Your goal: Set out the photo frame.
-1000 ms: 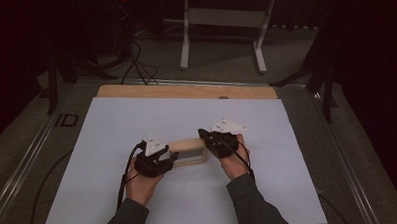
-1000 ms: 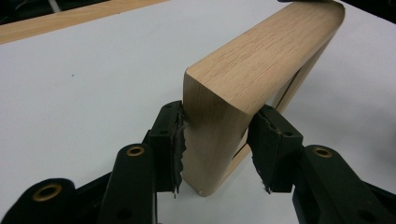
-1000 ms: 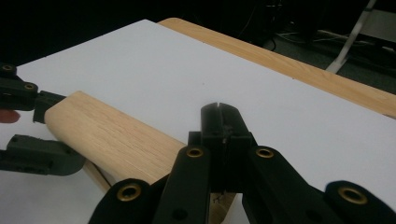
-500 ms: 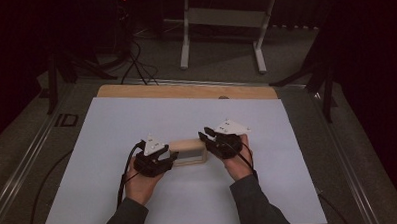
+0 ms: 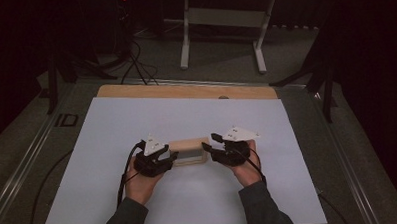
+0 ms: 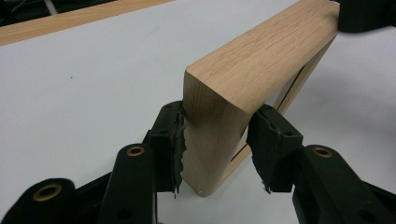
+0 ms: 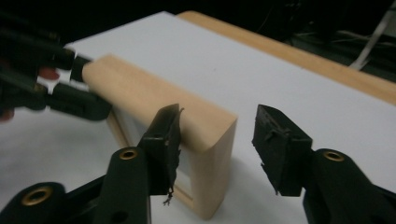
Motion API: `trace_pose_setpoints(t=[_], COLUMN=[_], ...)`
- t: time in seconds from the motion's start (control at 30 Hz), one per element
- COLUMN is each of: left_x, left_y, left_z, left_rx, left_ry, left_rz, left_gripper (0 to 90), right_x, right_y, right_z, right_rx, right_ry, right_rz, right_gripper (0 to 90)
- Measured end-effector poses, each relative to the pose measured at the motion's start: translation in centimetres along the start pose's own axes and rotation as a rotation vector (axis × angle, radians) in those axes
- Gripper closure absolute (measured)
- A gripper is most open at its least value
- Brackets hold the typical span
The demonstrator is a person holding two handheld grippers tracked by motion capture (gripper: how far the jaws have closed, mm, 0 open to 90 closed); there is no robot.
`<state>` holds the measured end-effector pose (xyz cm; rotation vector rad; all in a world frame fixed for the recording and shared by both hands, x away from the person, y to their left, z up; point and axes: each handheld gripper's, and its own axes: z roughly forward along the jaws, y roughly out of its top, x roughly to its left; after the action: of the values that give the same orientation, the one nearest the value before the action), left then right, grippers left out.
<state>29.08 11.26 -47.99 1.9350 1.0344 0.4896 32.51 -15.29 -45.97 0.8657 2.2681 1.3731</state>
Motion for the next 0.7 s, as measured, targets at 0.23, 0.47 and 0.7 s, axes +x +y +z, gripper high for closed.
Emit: trace_pose_setpoints(t=[0.23, 0.47, 0.7], left_x=[-0.1, 0.0, 0.1], left_y=[0.0, 0.1, 0.2], left_z=[0.1, 0.2, 0.5], left_rx=[-0.001, -0.001, -0.002], left_ry=[0.004, 0.008, 0.005], left_rz=[0.003, 0.000, -0.001], left_gripper=[56.1, 55.9, 55.1], right_x=[0.0, -0.1, -0.1], right_y=[-0.5, -0.7, -0.9], right_z=[1.2, 2.3, 3.3], right_rx=[0.031, 0.046, 0.066], right_ry=[0.072, 0.088, 0.089], right_rz=[-0.002, -0.007, 0.000], right_gripper=[39.4, 33.9, 33.4])
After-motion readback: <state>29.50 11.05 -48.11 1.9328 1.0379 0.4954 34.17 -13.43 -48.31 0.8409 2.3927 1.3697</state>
